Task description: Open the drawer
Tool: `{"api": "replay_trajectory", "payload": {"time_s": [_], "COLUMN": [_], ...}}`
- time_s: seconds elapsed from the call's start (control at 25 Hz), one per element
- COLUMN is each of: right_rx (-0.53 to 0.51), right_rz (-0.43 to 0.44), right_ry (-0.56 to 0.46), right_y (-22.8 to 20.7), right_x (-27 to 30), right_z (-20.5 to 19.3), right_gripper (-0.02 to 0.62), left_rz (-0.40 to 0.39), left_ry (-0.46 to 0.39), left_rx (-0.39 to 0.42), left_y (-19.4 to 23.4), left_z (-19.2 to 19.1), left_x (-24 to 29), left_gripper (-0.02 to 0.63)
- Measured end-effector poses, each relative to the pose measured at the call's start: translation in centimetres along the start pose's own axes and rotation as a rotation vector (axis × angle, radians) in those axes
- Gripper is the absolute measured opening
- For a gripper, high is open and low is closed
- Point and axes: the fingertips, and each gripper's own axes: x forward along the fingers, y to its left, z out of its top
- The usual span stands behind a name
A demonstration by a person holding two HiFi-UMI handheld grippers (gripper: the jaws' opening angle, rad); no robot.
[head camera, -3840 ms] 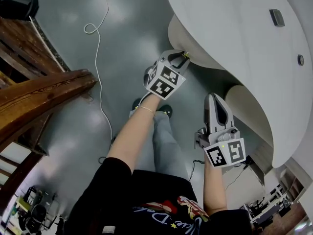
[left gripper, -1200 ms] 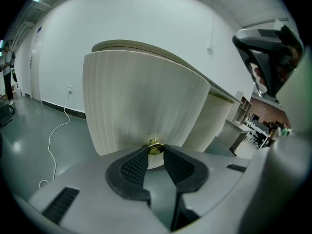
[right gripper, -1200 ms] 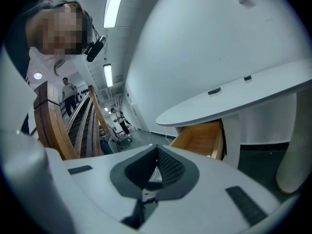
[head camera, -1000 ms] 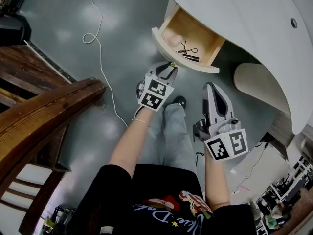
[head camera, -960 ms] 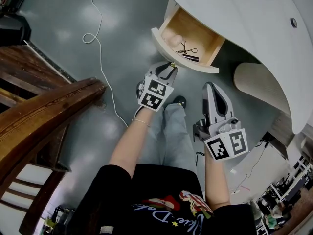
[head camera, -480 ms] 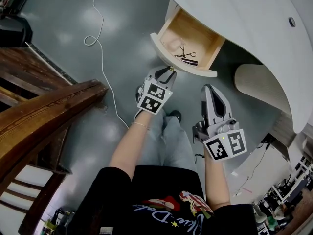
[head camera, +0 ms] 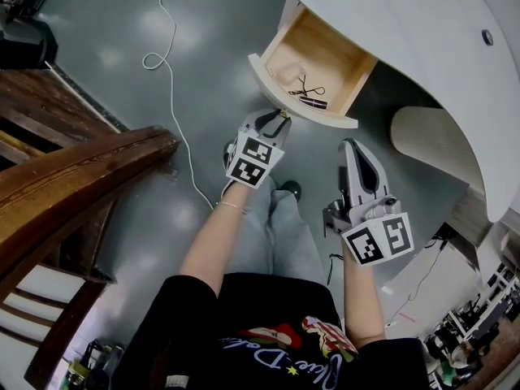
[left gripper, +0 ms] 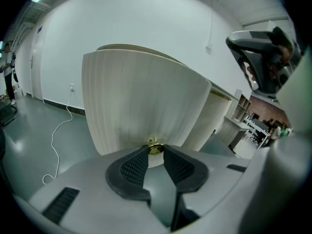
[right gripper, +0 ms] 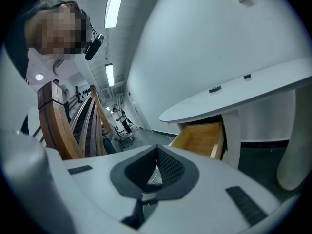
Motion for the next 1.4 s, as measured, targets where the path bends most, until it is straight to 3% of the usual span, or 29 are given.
{"api": "replay_trajectory", "payload": {"time_s": [0.76,1.4], "right_rx": [-0.002,0.012], "right_rz": [0.02,0.022], "right_ry": [0.0,-0.006], "right_y": [0.64,0.17], "right_x": [-0.05,-0.55], "right_z": [0.48,0.66], "right_gripper": [0.0,0.0], "left_rz": [0.0,0.008], "left_ry": [0.002,0.002], "left_rx": [0.005,-0.056], "left_y": [-0.09,-0.06], "left_z": [-0.07,-0.04], "left_x": [-0.37,-0.23], "left_gripper": [0.098,0.104]}}
